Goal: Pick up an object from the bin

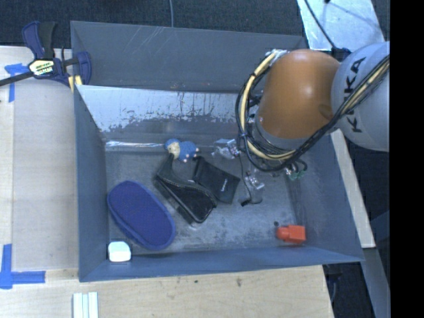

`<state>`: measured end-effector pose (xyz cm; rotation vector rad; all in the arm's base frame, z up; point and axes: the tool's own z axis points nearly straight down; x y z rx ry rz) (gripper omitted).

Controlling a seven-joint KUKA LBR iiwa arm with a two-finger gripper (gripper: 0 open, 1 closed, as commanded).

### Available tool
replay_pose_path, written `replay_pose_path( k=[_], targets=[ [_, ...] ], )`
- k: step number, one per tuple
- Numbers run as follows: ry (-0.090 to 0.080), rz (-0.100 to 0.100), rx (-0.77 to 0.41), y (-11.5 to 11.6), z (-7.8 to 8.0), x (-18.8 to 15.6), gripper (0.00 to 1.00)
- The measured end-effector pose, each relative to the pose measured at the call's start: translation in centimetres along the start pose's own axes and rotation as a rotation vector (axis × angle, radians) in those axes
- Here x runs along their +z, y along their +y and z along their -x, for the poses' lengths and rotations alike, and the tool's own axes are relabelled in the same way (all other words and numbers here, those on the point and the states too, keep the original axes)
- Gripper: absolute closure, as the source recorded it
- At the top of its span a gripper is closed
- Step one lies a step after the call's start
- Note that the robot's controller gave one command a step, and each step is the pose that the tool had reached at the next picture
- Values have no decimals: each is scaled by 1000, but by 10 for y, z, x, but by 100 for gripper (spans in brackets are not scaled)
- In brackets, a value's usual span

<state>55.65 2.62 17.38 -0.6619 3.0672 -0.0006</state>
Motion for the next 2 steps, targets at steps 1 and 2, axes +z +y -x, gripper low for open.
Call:
replay_pose_path(
  k=[1, 2],
  targets=[
    [5, 2, 67, 9, -4, 108, 0],
    [-2, 0, 65, 8, -2, 103, 100]
  ],
)
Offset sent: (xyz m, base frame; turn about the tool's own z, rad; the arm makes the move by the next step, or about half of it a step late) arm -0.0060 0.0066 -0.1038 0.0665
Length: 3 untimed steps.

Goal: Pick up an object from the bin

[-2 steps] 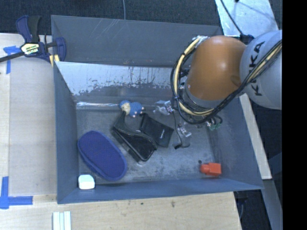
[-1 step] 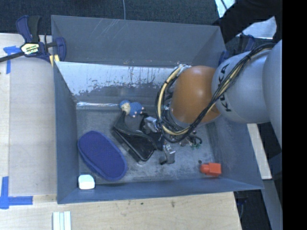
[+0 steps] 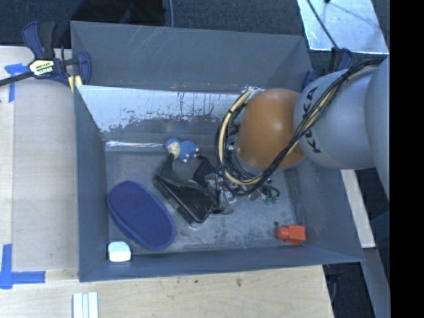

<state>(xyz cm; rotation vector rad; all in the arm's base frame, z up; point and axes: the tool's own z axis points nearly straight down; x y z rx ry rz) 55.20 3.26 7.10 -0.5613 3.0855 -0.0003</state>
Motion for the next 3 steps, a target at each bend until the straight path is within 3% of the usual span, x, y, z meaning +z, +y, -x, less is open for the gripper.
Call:
replay_pose_path(
  k=[1, 2, 3],
  targets=[
    [-7, -4, 17, -24, 8, -144, 100],
    [1, 1, -26, -24, 45, -89, 100],
    [-1, 0, -33, -38, 60, -87, 100]
  ],
)
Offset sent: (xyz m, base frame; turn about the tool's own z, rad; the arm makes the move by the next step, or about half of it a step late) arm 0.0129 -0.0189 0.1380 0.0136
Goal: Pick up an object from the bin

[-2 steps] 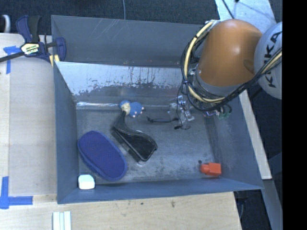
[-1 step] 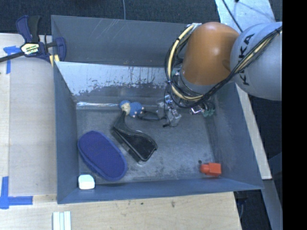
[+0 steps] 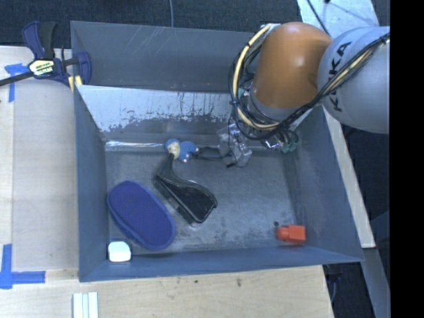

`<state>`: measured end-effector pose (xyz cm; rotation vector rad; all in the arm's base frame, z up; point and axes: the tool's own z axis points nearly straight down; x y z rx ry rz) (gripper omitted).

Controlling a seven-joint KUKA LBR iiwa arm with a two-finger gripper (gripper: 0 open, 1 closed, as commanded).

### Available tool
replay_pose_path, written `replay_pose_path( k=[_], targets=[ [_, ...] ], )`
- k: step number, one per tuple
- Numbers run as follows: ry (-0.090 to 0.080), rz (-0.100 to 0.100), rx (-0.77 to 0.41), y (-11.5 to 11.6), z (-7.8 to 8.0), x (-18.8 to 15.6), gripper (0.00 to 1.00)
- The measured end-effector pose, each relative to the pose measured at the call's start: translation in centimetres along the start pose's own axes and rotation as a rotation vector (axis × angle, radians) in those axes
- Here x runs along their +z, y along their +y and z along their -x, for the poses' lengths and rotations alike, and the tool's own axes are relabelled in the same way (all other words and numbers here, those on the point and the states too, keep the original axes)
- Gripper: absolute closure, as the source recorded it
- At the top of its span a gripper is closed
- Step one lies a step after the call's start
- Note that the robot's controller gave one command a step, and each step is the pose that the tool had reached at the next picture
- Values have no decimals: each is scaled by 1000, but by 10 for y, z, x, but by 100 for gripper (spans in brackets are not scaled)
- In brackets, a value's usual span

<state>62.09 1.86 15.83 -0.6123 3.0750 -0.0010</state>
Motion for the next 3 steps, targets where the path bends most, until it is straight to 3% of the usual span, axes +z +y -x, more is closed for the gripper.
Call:
replay_pose_path(
  k=[1, 2, 3],
  targets=[
    [7, 1, -7, -14, -45, 8, 100],
    [-1, 1, -45, 30, -14, -10, 100],
    [0, 0, -90, 1, -14, -2, 100]
  ],
)
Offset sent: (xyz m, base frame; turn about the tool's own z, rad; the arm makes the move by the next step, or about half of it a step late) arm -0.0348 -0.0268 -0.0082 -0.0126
